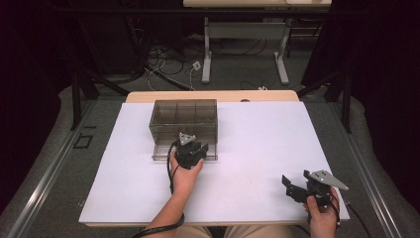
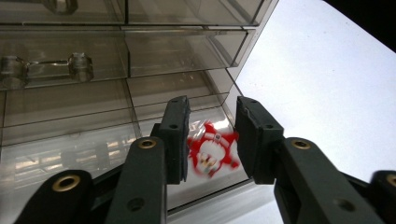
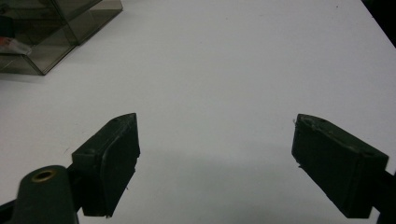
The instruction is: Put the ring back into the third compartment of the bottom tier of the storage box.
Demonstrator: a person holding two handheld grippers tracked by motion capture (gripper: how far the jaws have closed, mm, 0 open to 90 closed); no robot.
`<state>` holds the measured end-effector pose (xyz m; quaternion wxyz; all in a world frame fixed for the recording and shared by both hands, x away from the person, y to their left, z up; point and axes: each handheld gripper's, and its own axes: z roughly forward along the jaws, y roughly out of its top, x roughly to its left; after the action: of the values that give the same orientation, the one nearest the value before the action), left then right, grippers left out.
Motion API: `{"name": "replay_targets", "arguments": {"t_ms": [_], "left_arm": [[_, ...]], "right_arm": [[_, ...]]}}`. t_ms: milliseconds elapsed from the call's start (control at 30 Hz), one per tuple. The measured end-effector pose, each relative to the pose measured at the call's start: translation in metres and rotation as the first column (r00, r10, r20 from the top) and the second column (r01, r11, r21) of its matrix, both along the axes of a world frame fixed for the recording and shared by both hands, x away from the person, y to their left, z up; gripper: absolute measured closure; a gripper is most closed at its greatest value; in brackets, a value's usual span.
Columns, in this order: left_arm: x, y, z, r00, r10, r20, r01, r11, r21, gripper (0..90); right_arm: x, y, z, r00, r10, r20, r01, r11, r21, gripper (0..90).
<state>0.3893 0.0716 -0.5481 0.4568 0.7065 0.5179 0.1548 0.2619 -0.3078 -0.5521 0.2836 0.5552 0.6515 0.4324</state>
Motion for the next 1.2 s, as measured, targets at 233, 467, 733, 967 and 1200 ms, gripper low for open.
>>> {"name": "replay_targets", "arguments": {"t_ms": [233, 467, 733, 967, 1200], "left_arm": [[-0.002, 0.001, 0.005, 0.9999, 0.001, 0.016, -0.001, 1.0000, 0.000, 57.5], [-0.003, 0.000, 0.010, 0.9996, -0.002, 0.028, 0.002, 0.9999, -0.013, 51.4], [-0.005, -0.001, 0.017, 0.9989, -0.017, 0.043, 0.018, 0.9994, -0.028, 42.9], [-0.008, -0.001, 0.024, 0.9977, -0.024, 0.064, 0.026, 0.9988, -0.041, 38.7], [-0.013, 0.001, 0.034, 0.9967, -0.027, 0.076, 0.033, 0.9969, -0.072, 35.5]], "right_arm": [[0.000, 0.000, 0.000, 1.0000, 0.003, 0.005, -0.003, 1.000, 0.001, 14.6], [0.000, 0.000, 0.000, 1.0000, 0.001, 0.002, -0.001, 1.000, 0.005, 14.6], [0.000, 0.001, 0.000, 1.0000, 0.001, -0.001, -0.001, 1.000, 0.006, 14.6], [0.000, 0.001, 0.000, 1.0000, 0.003, 0.000, -0.003, 1.000, 0.005, 14.6], [0.000, 0.001, -0.001, 1.0000, 0.004, 0.001, -0.004, 1.000, 0.002, 14.6]]}}
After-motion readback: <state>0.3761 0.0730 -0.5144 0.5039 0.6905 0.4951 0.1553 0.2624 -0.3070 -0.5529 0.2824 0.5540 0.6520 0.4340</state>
